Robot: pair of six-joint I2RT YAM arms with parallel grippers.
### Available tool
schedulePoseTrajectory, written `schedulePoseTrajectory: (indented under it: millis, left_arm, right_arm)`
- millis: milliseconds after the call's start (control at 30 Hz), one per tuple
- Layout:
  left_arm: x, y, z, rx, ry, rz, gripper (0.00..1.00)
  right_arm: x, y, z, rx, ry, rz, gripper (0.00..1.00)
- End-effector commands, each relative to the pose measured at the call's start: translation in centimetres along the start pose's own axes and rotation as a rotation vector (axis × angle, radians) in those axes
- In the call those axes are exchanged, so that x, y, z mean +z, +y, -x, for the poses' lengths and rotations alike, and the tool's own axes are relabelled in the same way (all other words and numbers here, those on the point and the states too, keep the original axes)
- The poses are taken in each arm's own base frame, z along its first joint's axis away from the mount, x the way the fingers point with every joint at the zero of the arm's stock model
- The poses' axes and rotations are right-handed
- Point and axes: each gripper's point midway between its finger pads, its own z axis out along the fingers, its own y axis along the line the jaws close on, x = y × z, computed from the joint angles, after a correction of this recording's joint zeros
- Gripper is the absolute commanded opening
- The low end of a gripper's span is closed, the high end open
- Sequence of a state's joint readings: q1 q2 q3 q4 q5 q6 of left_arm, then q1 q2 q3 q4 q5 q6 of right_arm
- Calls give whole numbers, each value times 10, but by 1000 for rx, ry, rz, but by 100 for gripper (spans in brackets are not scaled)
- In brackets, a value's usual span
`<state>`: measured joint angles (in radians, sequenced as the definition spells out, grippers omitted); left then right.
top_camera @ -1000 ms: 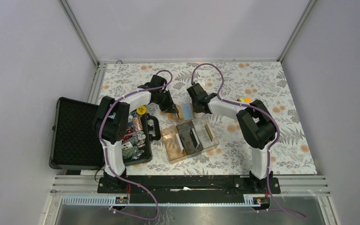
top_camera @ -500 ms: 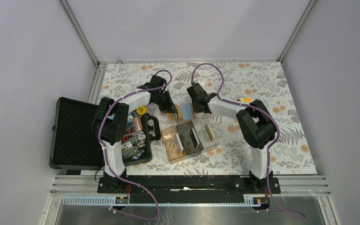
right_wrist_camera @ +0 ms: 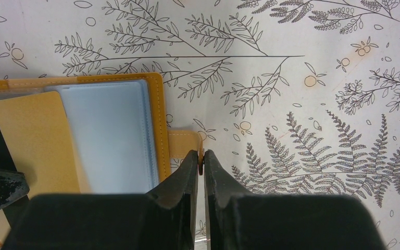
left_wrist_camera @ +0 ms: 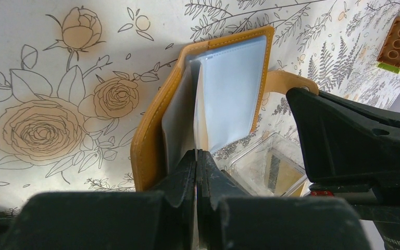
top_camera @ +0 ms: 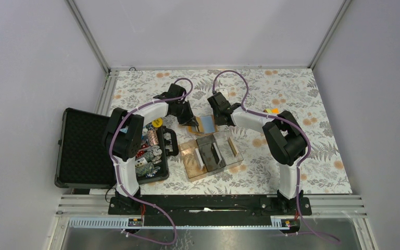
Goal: Put the credit cards into the card holder
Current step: Insert the credit card into the card holder.
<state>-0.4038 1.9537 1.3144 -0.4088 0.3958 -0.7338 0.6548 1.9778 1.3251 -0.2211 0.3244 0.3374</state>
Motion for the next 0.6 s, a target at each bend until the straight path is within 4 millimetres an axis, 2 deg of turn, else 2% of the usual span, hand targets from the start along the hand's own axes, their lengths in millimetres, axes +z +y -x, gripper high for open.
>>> schedulePoseTrajectory:
  millis: [0, 567]
  left_arm:
    - [7, -2, 0, 27, 10, -1, 0]
    - [14, -2, -3, 53, 25, -9, 0]
  right_arm:
    - [-6, 5, 16, 14, -36, -8, 0]
    - [-5, 6, 15, 14, -28, -7, 0]
